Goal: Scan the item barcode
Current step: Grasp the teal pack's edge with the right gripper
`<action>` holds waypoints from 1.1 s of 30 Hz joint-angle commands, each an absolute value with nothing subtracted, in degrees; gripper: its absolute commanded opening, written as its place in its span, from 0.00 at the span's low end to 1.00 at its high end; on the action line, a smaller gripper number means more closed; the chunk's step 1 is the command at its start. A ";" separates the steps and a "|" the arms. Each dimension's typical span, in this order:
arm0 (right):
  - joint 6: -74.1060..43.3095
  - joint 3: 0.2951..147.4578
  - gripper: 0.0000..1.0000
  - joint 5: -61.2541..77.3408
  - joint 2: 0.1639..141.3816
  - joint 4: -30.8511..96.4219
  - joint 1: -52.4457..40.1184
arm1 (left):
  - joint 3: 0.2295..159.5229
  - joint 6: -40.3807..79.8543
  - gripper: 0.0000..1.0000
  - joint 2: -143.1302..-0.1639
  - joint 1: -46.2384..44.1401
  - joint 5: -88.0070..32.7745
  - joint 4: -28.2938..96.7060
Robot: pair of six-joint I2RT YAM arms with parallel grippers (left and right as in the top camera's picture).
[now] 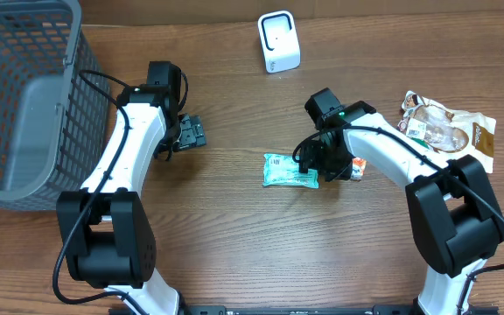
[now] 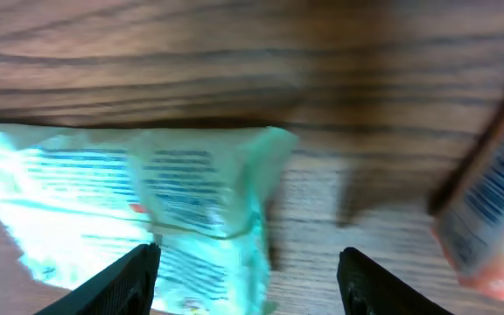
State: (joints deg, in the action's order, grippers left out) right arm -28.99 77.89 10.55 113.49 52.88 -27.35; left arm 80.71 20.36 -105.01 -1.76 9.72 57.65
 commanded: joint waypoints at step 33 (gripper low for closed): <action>-30.50 71.68 0.07 11.68 111.15 46.57 -26.55 | 80.66 19.70 1.00 -104.14 -1.85 10.50 57.69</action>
State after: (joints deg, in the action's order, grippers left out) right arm -30.04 72.51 13.72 111.63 46.26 -27.29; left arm 80.71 20.38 -105.01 -1.76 9.72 57.67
